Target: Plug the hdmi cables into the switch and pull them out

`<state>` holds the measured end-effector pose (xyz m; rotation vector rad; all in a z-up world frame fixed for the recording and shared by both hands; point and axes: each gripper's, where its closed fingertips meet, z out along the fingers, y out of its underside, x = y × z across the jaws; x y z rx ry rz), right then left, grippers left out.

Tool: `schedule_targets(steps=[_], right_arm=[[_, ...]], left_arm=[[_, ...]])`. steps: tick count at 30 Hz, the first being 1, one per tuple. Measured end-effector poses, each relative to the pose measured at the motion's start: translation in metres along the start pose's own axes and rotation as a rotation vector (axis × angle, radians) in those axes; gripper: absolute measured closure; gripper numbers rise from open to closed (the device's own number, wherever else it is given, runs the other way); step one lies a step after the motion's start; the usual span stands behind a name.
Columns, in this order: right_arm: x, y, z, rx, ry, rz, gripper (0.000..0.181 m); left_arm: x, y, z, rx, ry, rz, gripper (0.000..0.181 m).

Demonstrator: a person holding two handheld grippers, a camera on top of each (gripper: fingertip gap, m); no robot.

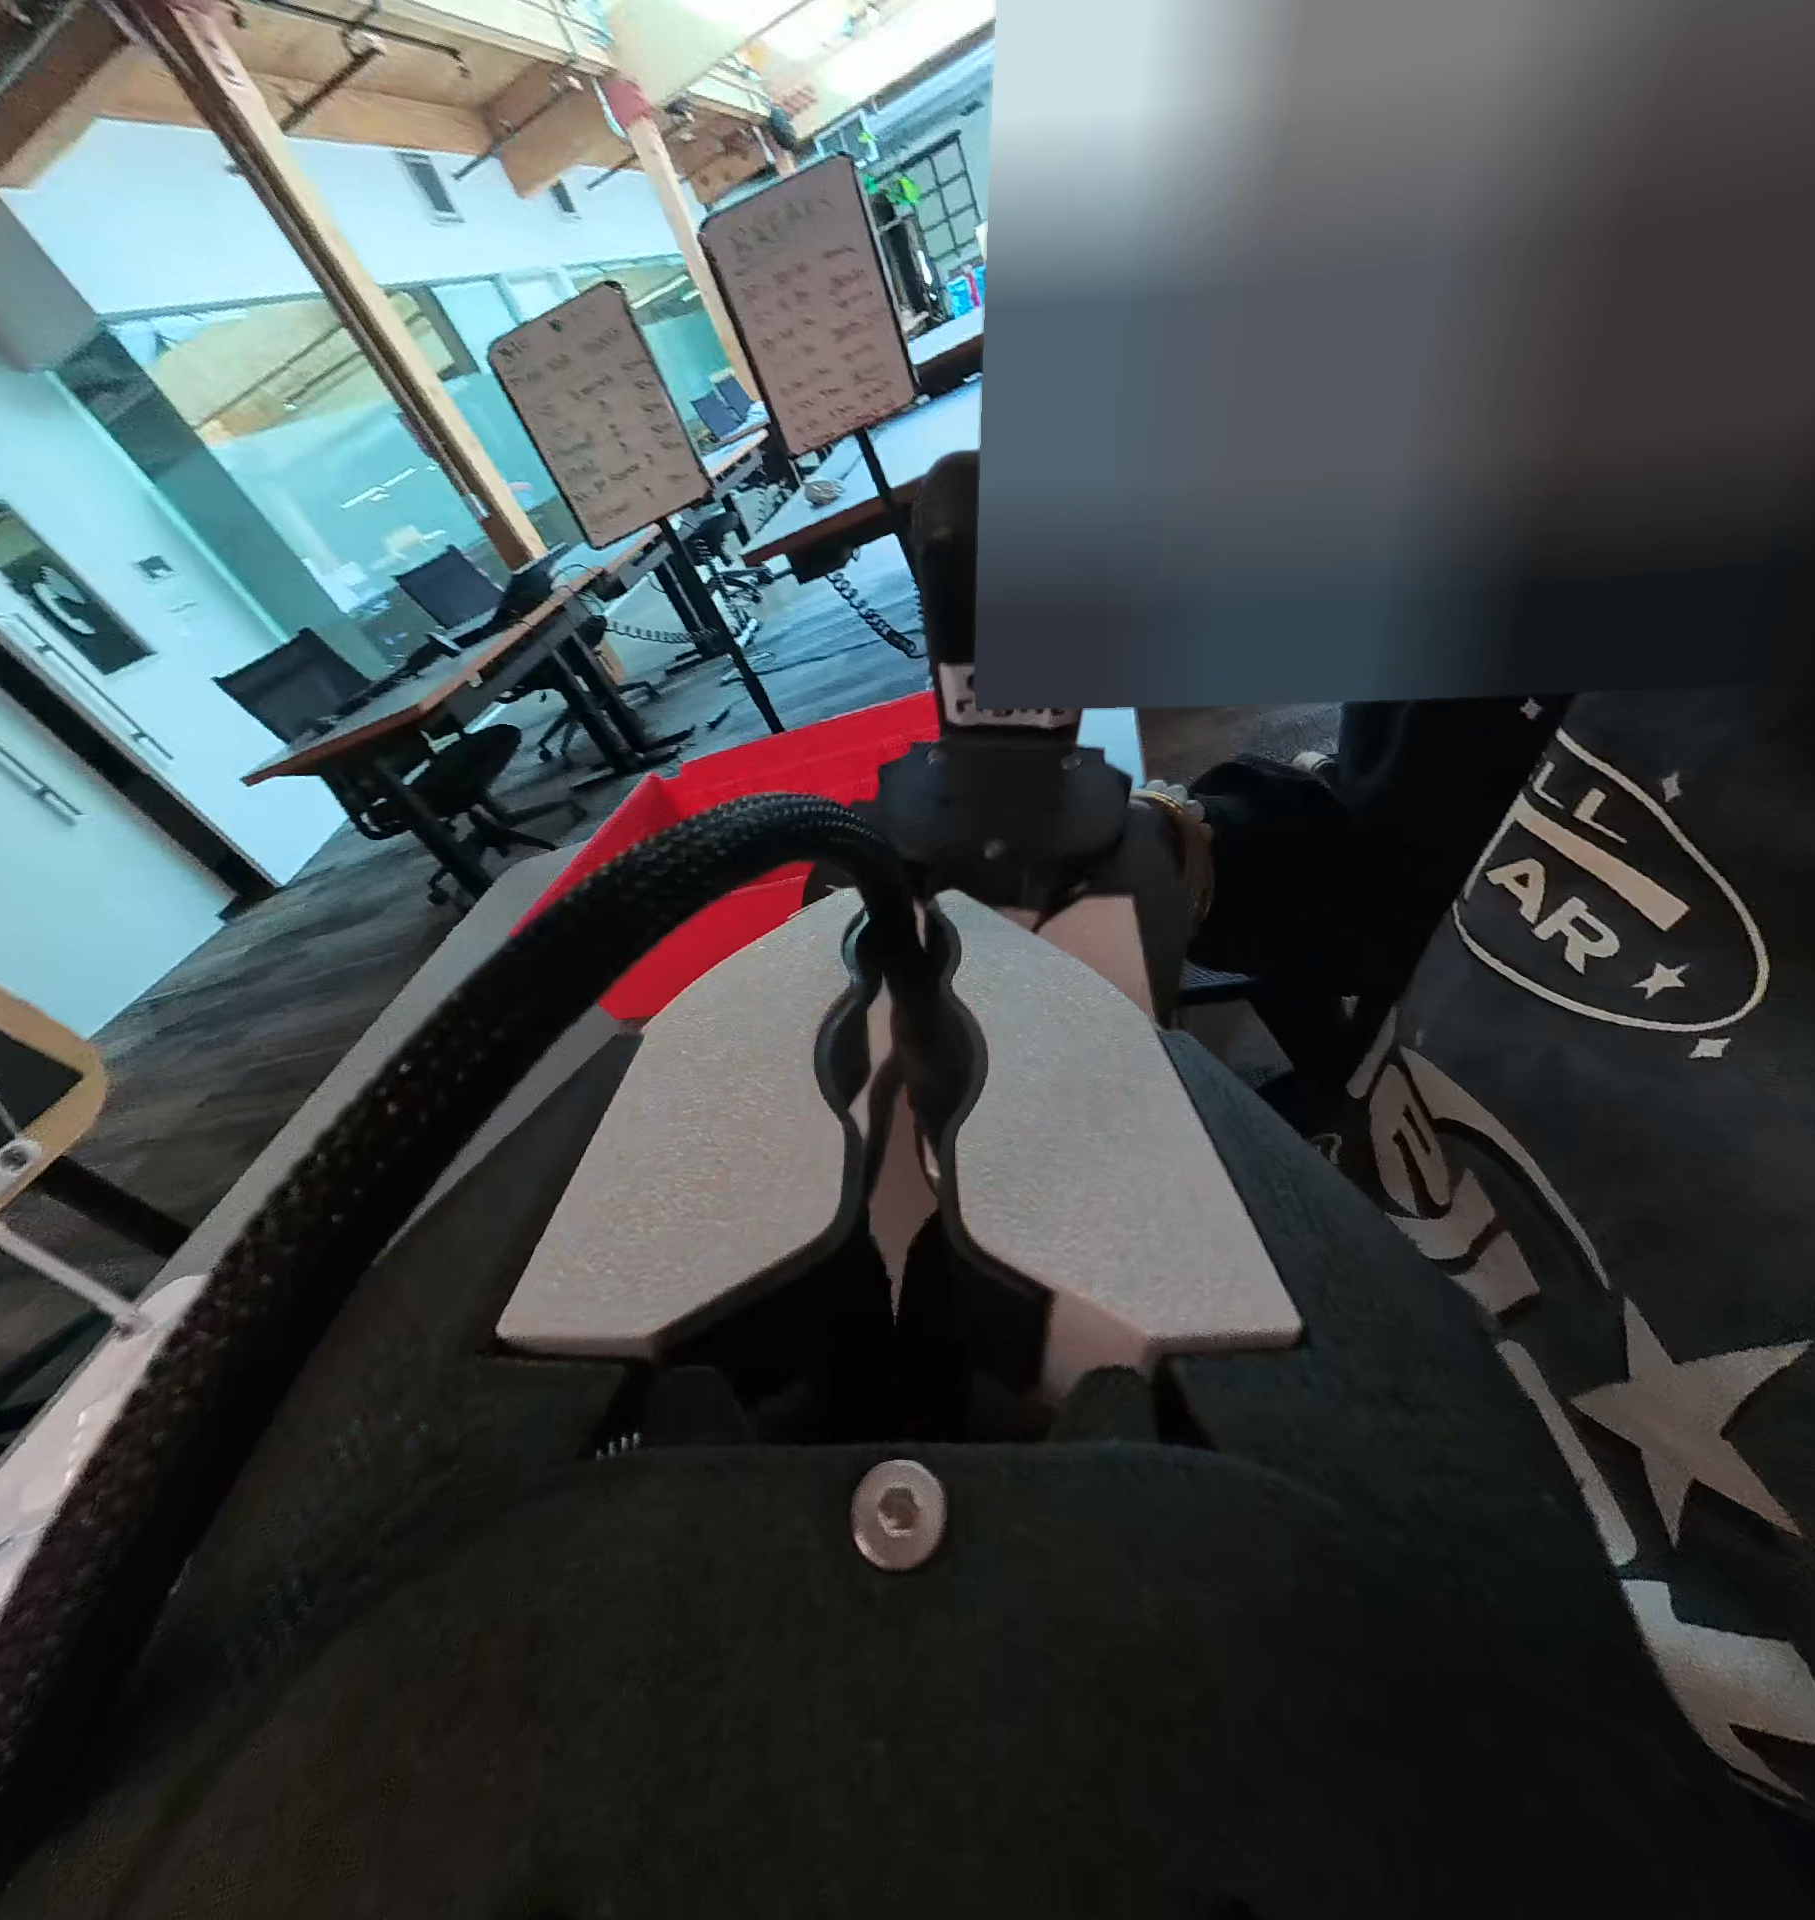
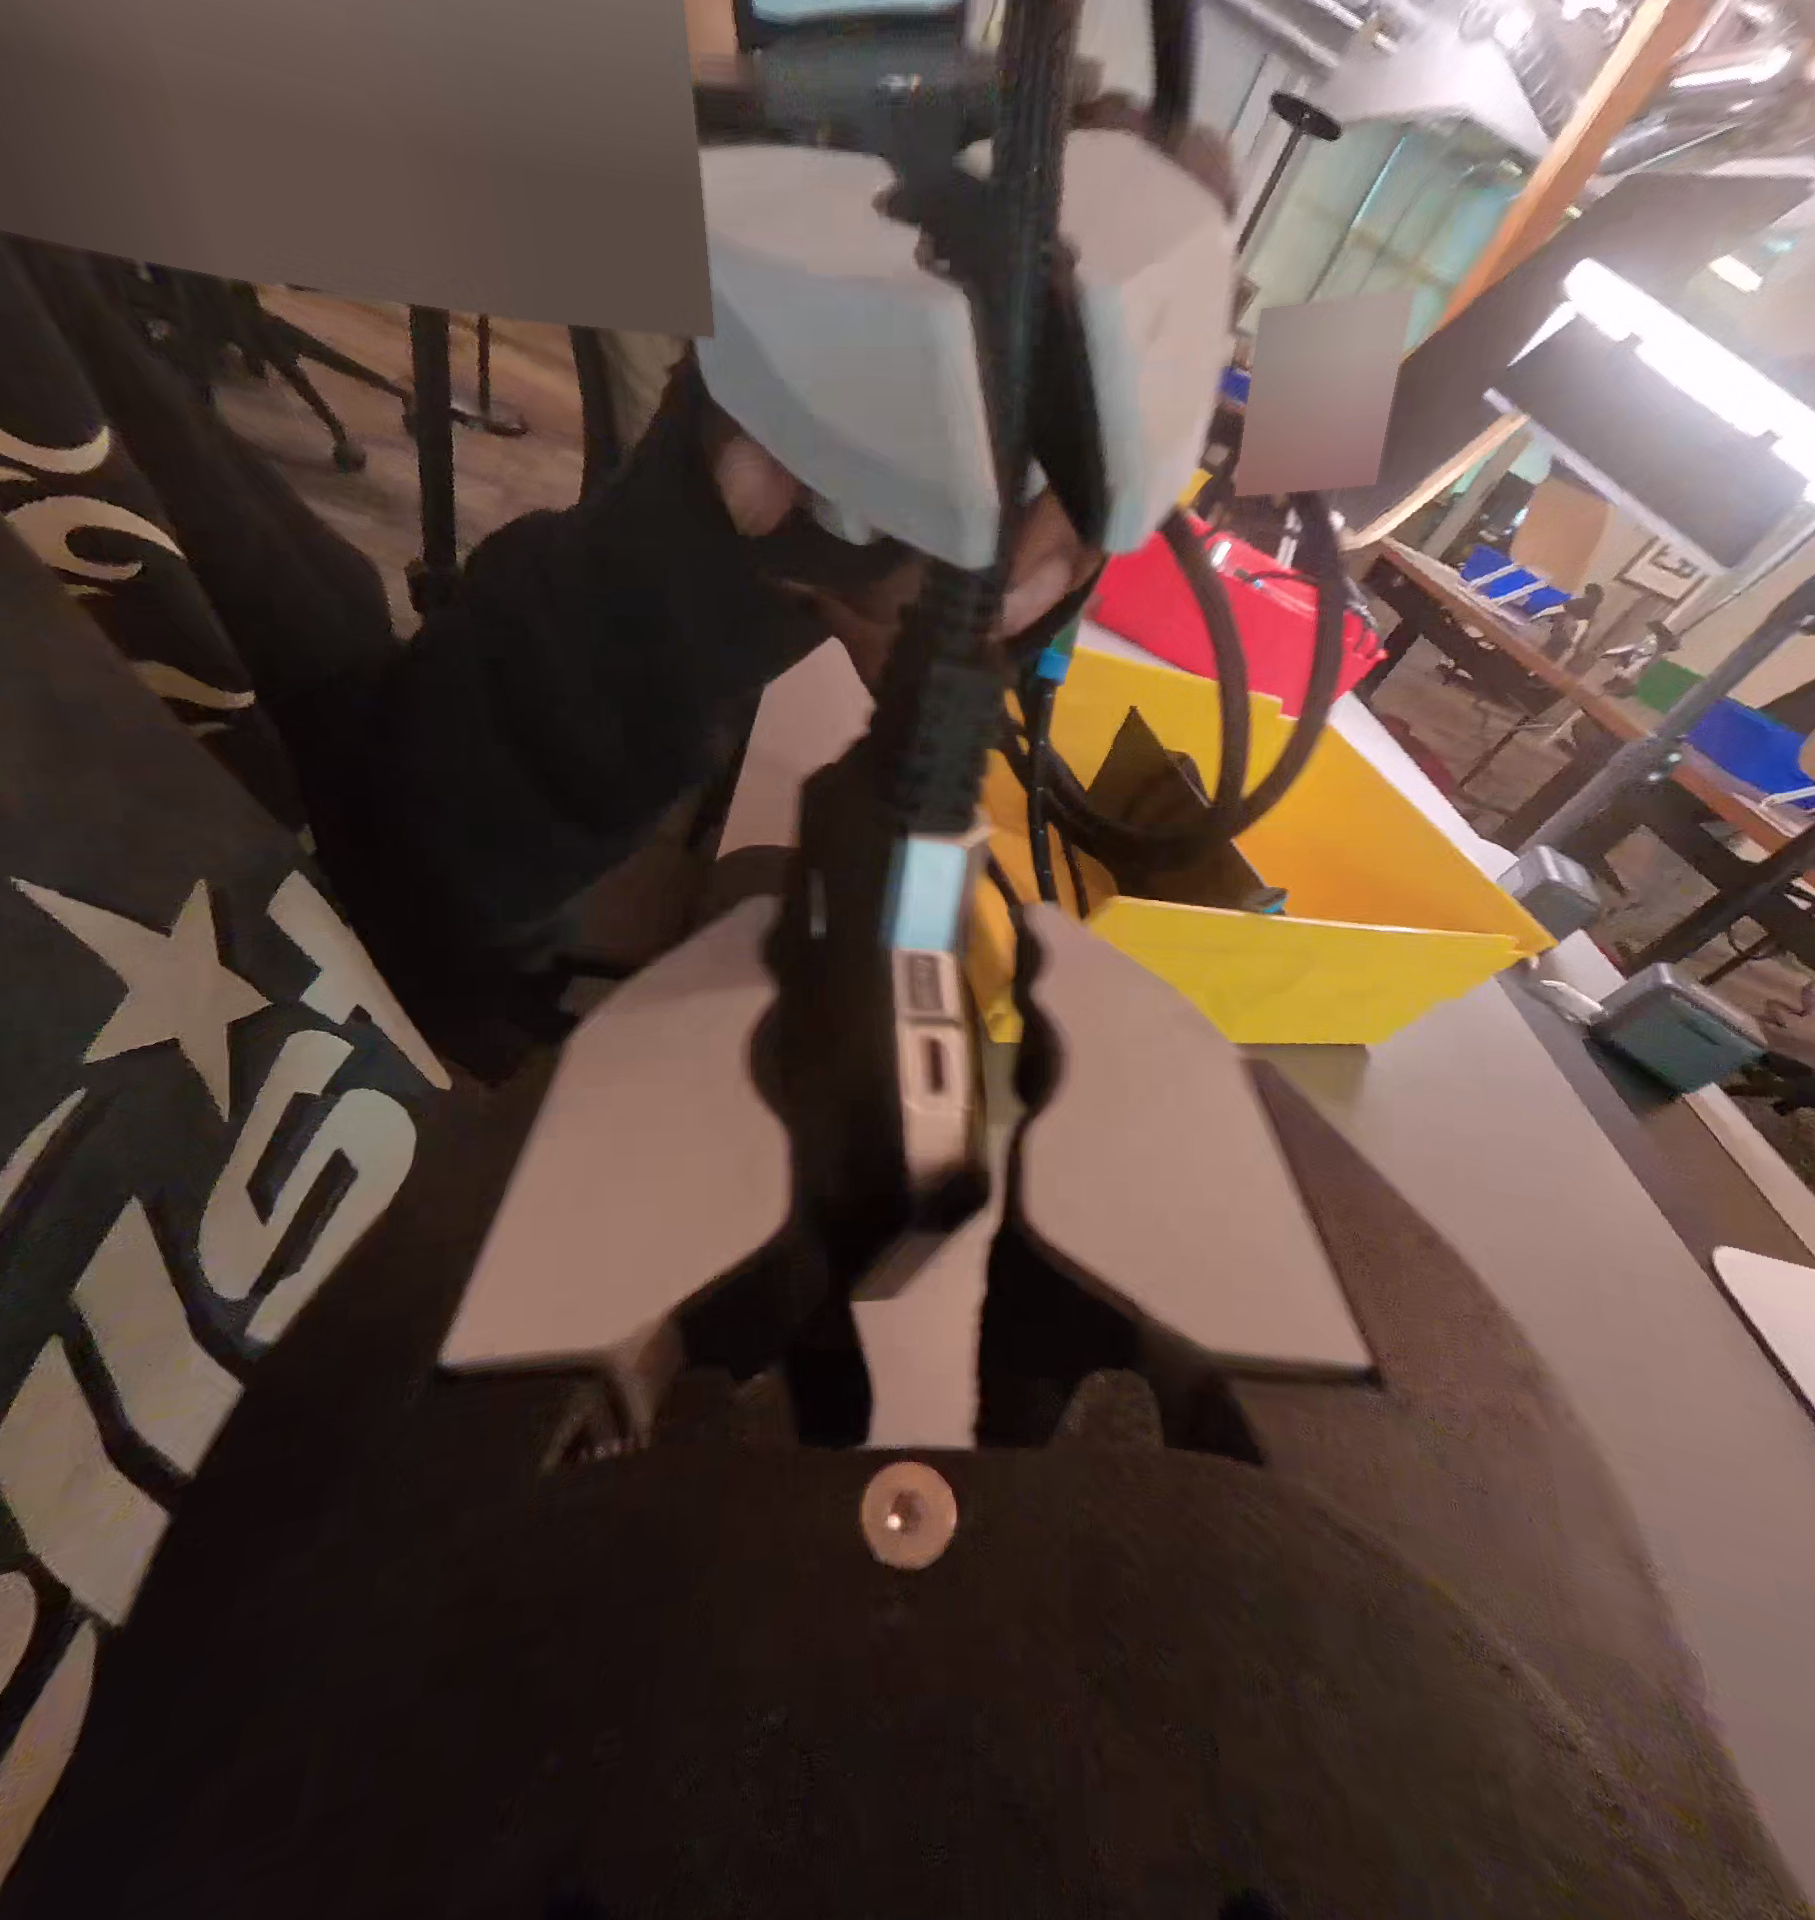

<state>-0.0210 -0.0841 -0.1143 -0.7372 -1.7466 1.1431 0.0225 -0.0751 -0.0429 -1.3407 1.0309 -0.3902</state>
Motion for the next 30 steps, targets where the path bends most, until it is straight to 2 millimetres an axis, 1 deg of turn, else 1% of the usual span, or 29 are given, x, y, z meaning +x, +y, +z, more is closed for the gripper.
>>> schedule_targets(steps=[1,2,4,5,7,9,13,16,19,22,24,26,30], right_arm=[[0.002,0.002,0.004,-0.009,0.024,0.013,0.153],[0.008,0.002,0.006,-0.004,0.058,0.044,0.153],[0.014,-0.002,0.005,0.038,0.073,0.062,0.156],[0.02,-0.003,0.002,0.054,0.105,0.054,0.157],[0.035,-0.006,-0.005,0.075,0.199,0.006,0.158],[0.045,-0.012,-0.014,0.108,0.258,-0.019,0.157],[0.059,-0.028,-0.033,0.197,0.353,-0.047,0.158],[0.064,-0.042,-0.048,0.283,0.383,-0.036,0.158],[0.068,-0.045,-0.056,0.309,0.386,0.0,0.158],[0.074,-0.04,-0.056,0.285,0.411,-0.003,0.158],[0.075,-0.038,-0.056,0.289,0.408,0.012,0.158],[0.079,-0.036,-0.057,0.279,0.426,0.023,0.158],[0.087,-0.033,-0.06,0.283,0.461,0.052,0.158]], left_arm=[[0.0,0.001,0.002,-0.007,-0.008,0.007,0.175],[-0.004,0.001,0.003,-0.009,-0.035,0.016,0.175],[-0.014,0.0,-0.001,-0.002,-0.114,0.015,0.174],[-0.017,-0.001,-0.004,0.002,-0.137,0.008,0.166],[-0.015,-0.001,-0.013,-0.021,-0.131,-0.011,0.149],[-0.014,0.0,-0.025,-0.054,-0.14,-0.006,0.14],[-0.012,0.002,-0.051,-0.08,-0.166,0.083,0.14],[-0.027,0.003,-0.071,-0.087,-0.273,0.118,0.14],[-0.054,0.011,-0.089,-0.131,-0.433,0.117,0.14],[-0.075,0.016,-0.094,-0.153,-0.538,0.109,0.126],[-0.083,0.016,-0.095,-0.146,-0.584,0.132,0.124],[-0.084,0.021,-0.094,-0.168,-0.582,0.132,0.123],[-0.085,0.047,-0.091,-0.312,-0.561,0.068,0.123]])
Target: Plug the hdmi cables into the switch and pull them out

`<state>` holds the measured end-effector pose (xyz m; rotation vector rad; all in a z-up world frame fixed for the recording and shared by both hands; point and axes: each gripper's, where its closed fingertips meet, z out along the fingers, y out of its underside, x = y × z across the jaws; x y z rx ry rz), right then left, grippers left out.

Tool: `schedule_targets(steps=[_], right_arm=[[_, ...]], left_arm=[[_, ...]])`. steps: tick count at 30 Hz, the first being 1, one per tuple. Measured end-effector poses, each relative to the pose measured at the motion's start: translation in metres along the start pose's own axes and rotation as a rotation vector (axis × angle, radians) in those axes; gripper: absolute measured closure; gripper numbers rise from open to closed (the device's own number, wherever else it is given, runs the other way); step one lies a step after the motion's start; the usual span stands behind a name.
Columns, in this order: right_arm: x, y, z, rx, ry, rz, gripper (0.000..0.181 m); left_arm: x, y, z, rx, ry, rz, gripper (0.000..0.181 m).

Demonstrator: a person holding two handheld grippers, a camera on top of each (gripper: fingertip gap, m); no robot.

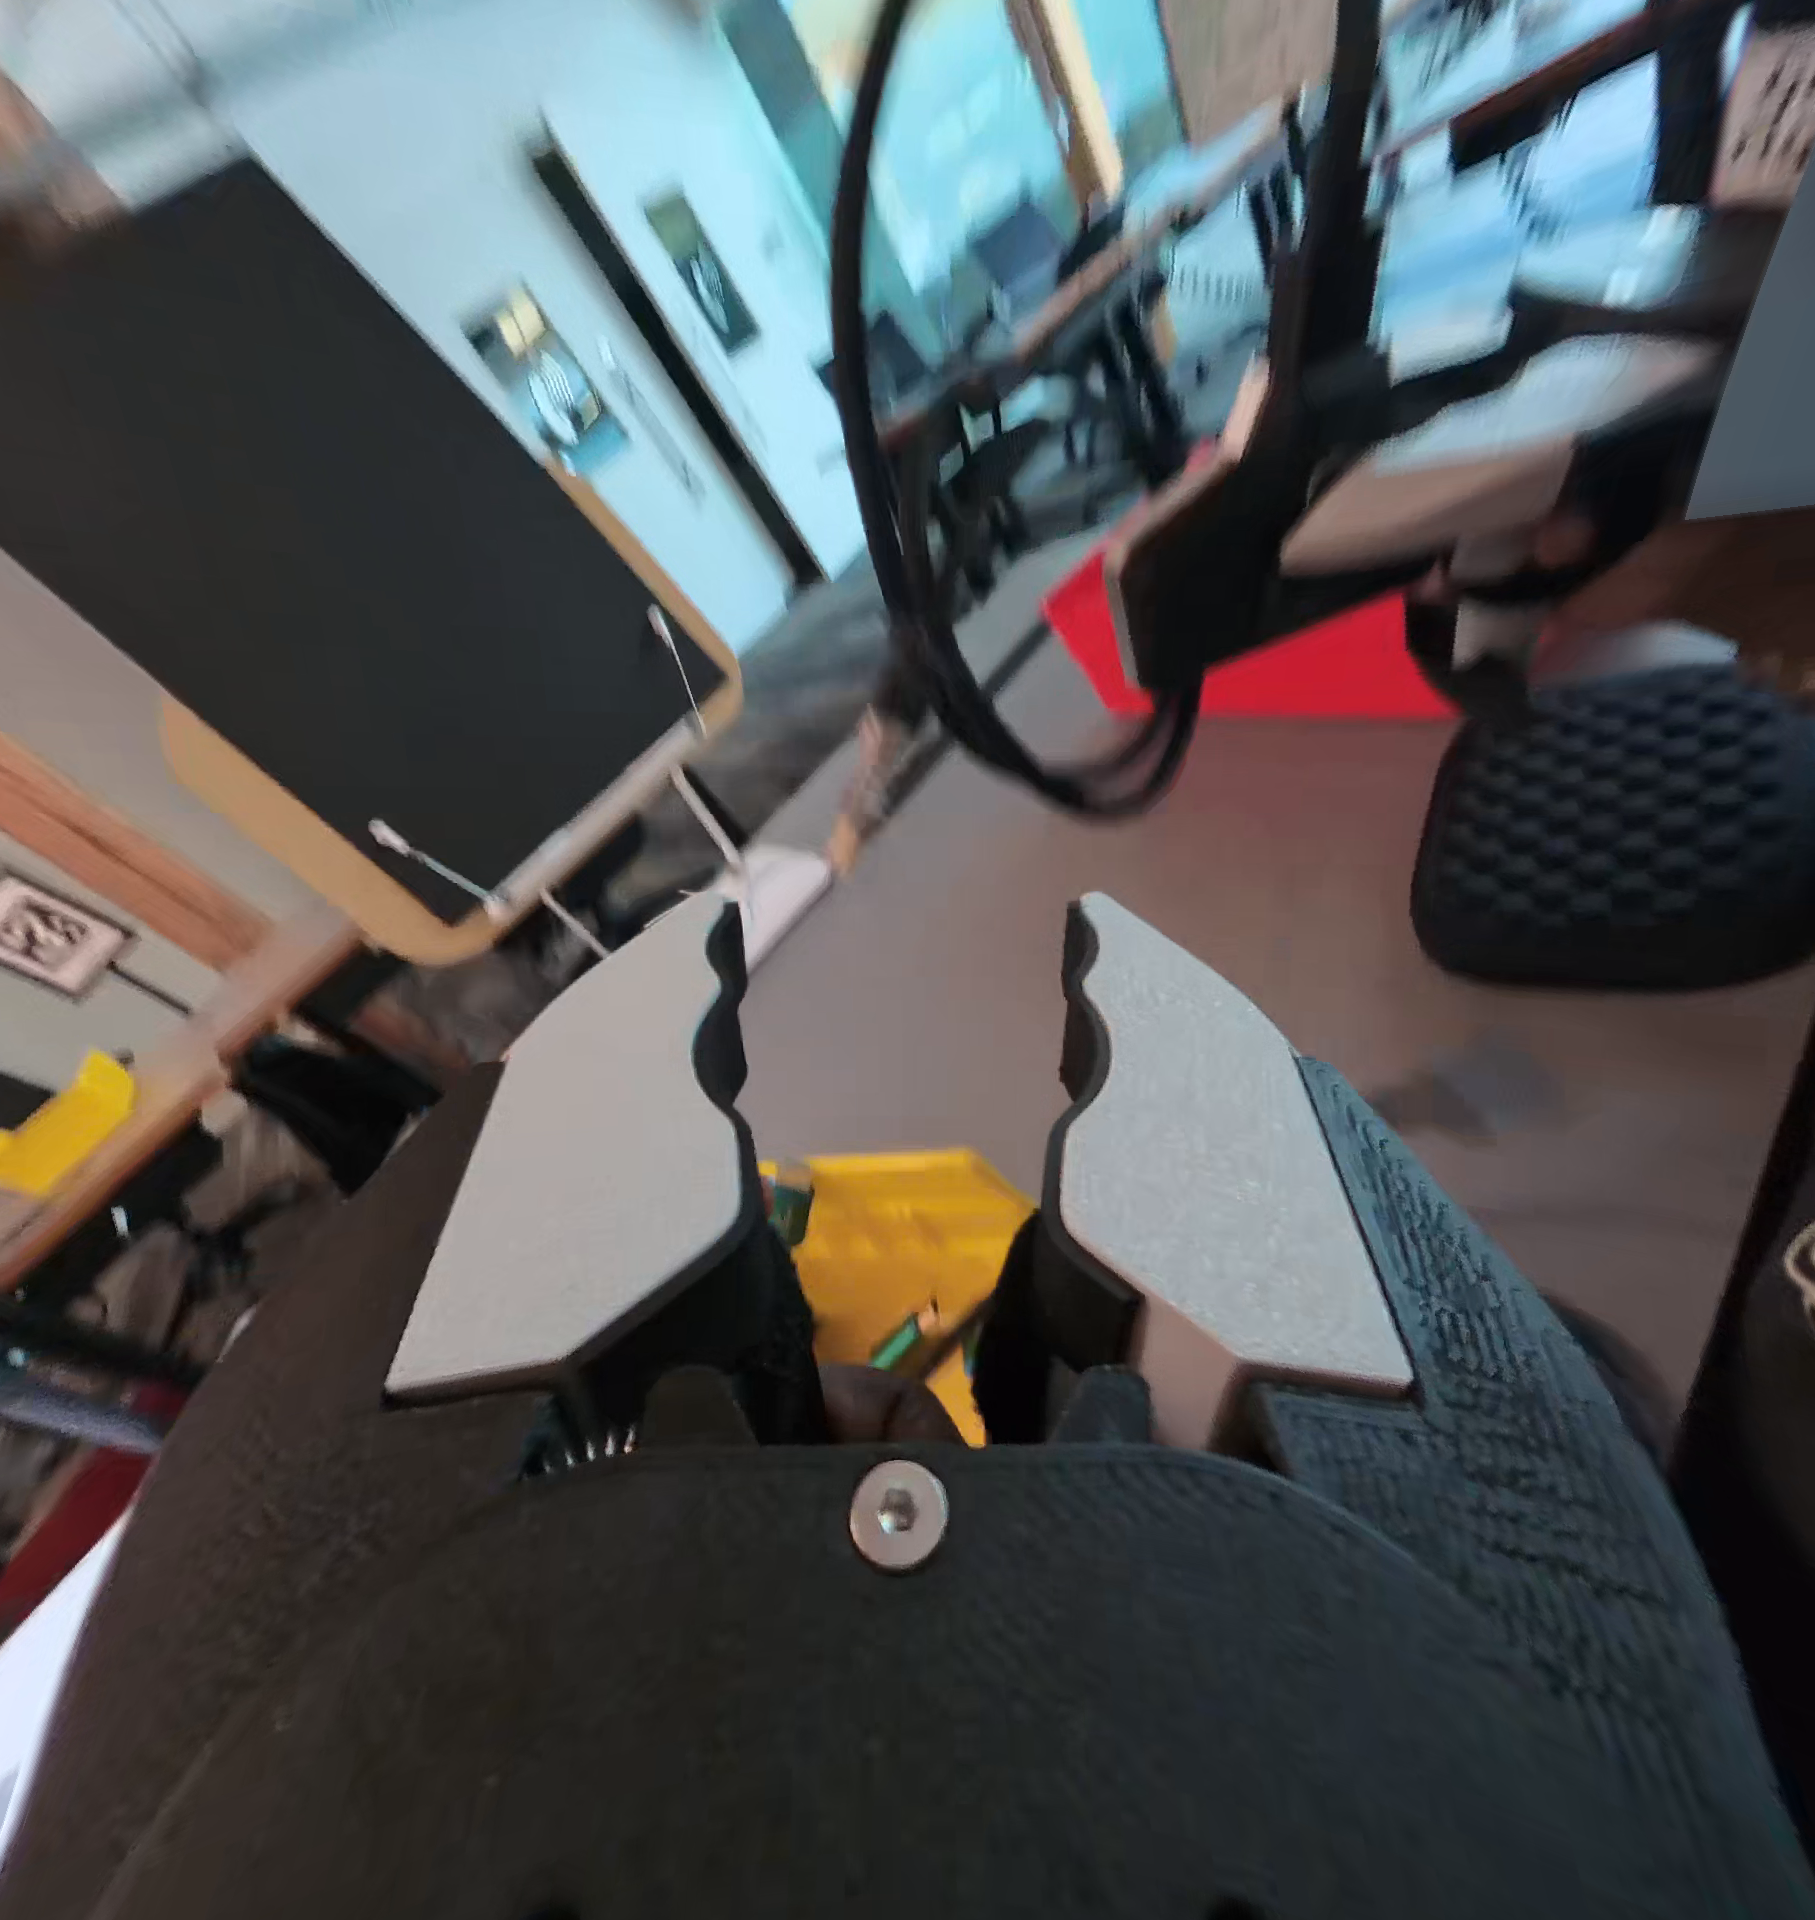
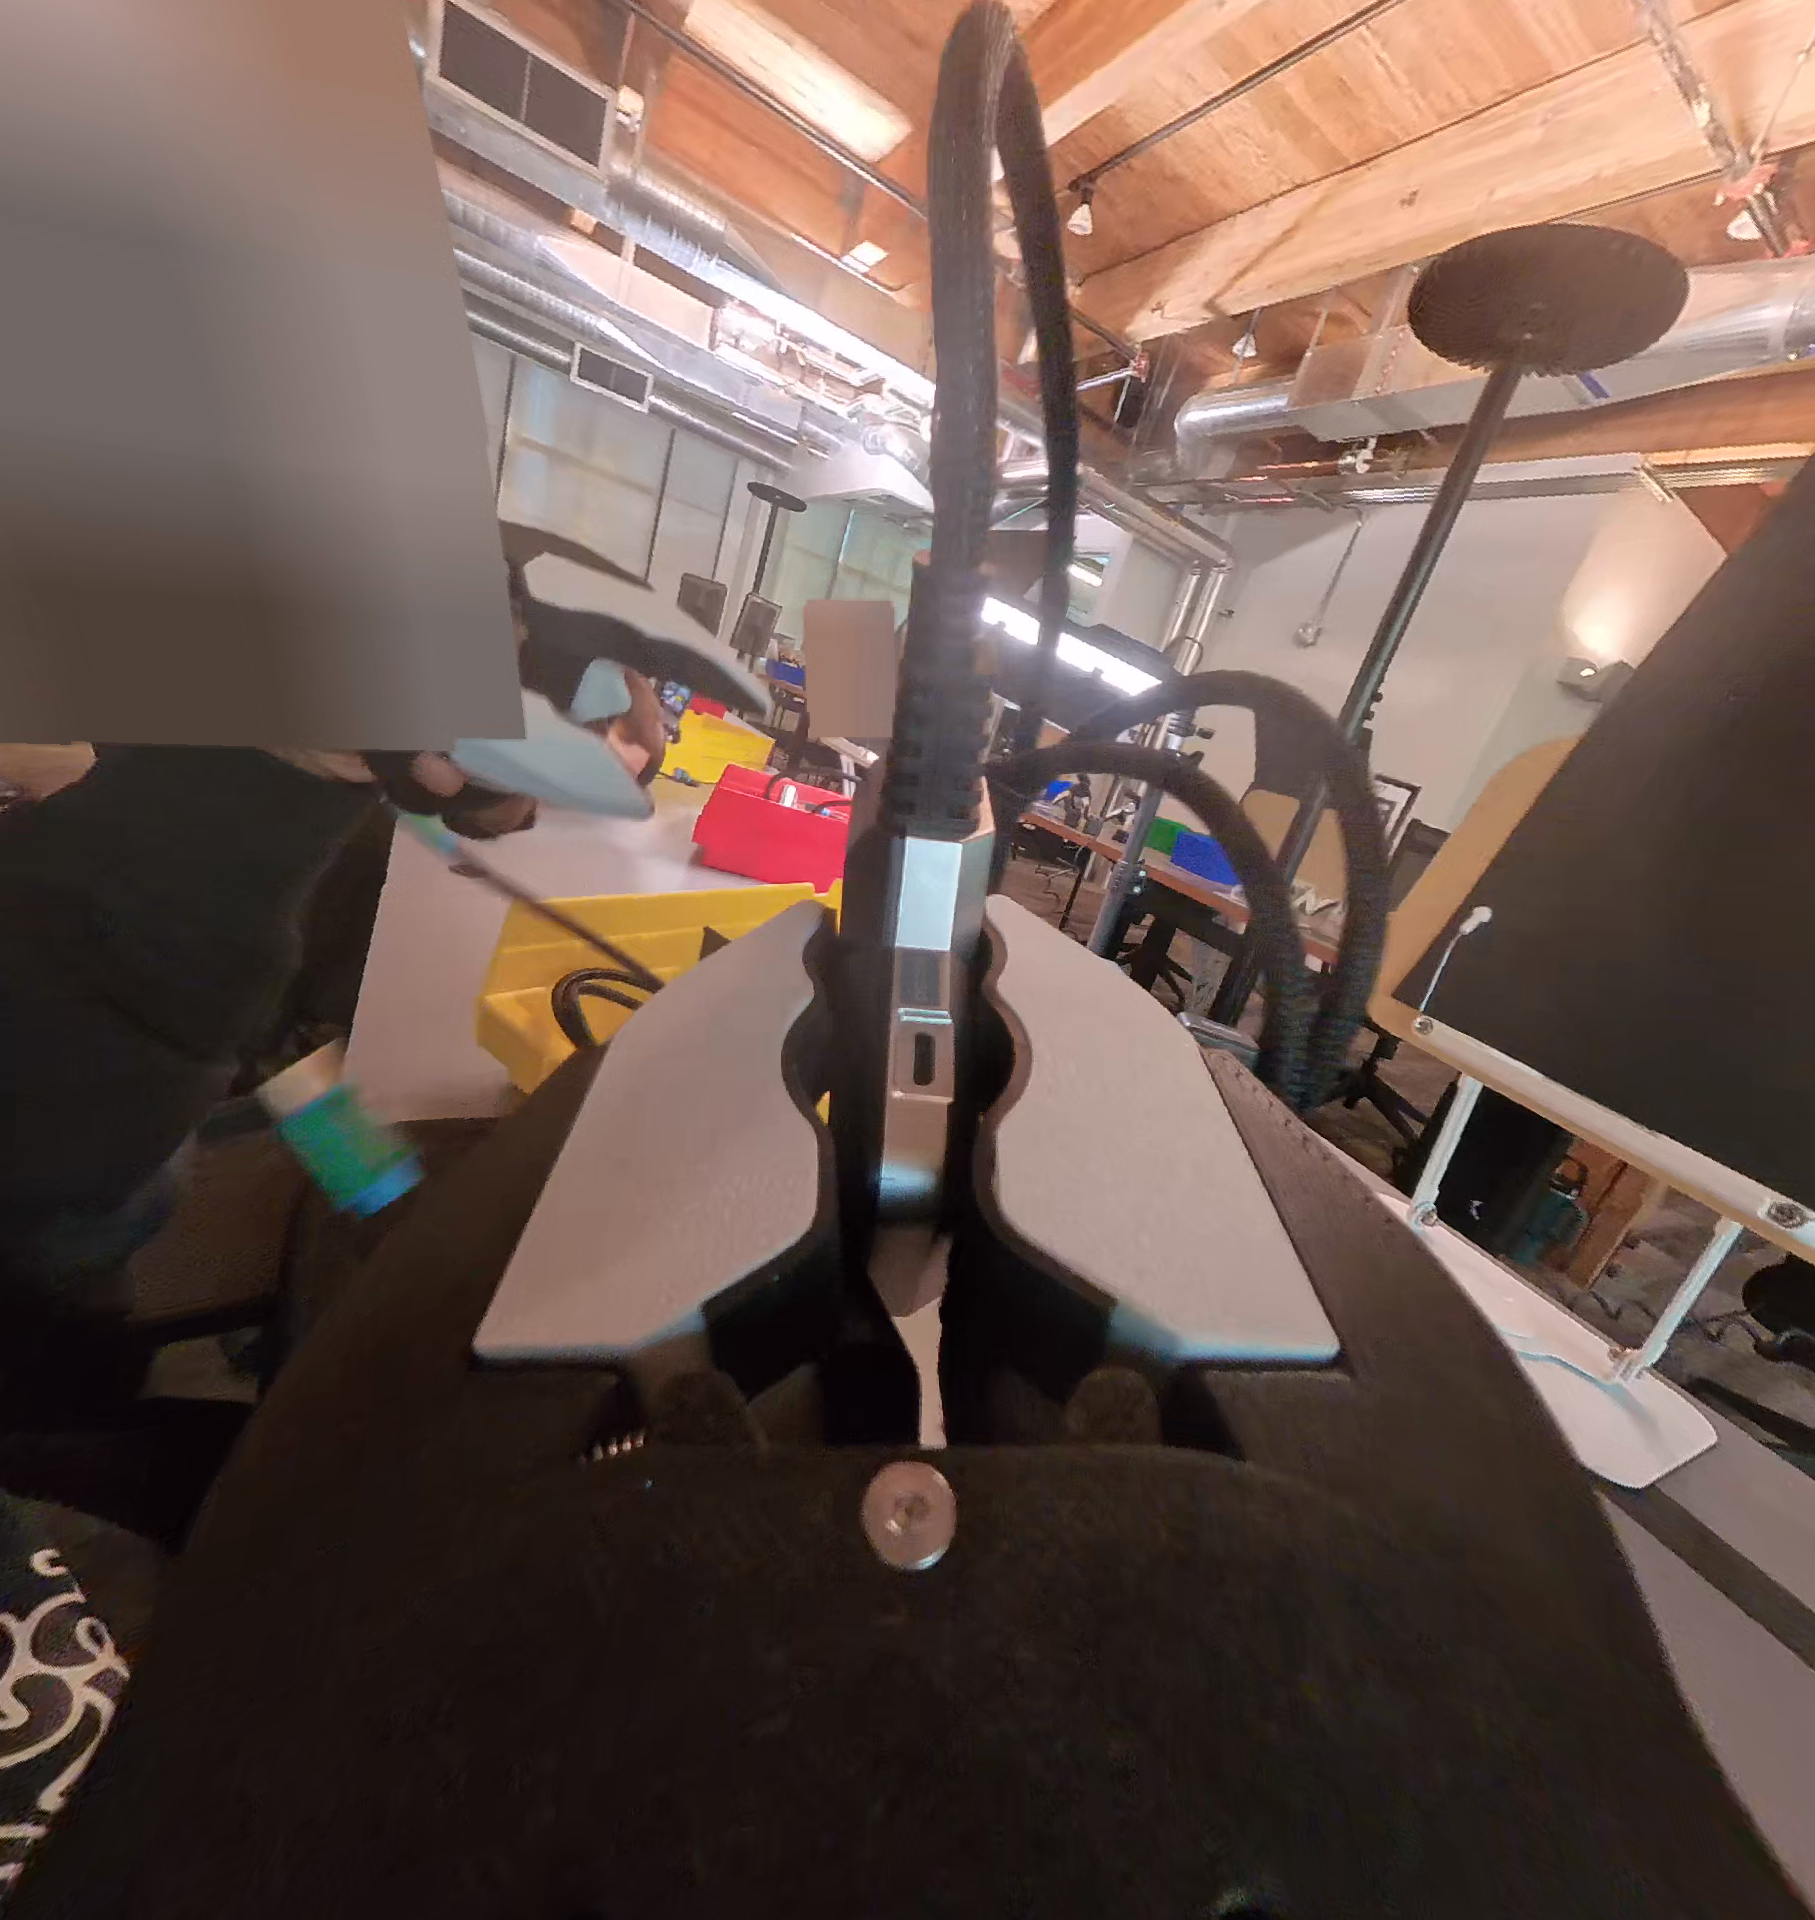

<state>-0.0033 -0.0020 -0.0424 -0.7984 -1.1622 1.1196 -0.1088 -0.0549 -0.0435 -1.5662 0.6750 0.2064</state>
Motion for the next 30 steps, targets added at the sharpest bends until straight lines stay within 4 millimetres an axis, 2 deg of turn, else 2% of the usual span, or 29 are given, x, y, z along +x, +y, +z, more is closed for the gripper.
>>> schedule_targets(steps=[3,6,12,16,19,22,24,27,30], right_arm=[[0.009,0.0,-0.002,0.007,0.036,0.021,0.158],[0.019,-0.001,-0.006,-0.01,0.059,0.063,0.157],[0.039,0.01,-0.009,-0.038,0.093,0.362,0.157],[0.047,0.04,-0.011,-0.079,0.114,0.714,0.157],[0.036,0.07,-0.02,-0.107,0.074,1.006,0.157],[0.03,0.098,-0.033,-0.116,0.084,1.283,0.157],[0.033,0.105,-0.043,-0.078,0.092,1.398,0.157],[0.039,0.114,-0.057,-0.084,0.165,1.381,0.156],[0.035,0.117,-0.063,-0.116,0.163,1.381,0.156]], left_arm=[[0.013,0.011,0.006,-0.057,0.07,0.049,0.123],[0.012,0.011,0.008,-0.05,0.06,0.078,0.123],[0.0,0.002,0.003,0.011,-0.002,0.06,0.128],[-0.004,0.002,-0.006,0.021,-0.023,0.071,0.128],[-0.002,-0.006,-0.018,0.065,-0.021,0.079,0.129],[0.013,-0.006,-0.025,0.063,0.041,0.065,0.13],[0.035,0.024,-0.027,-0.105,0.14,0.1,0.129],[0.057,0.092,-0.04,-0.426,0.222,0.275,0.125],[0.076,0.138,-0.048,-0.573,0.304,0.316,0.122]])
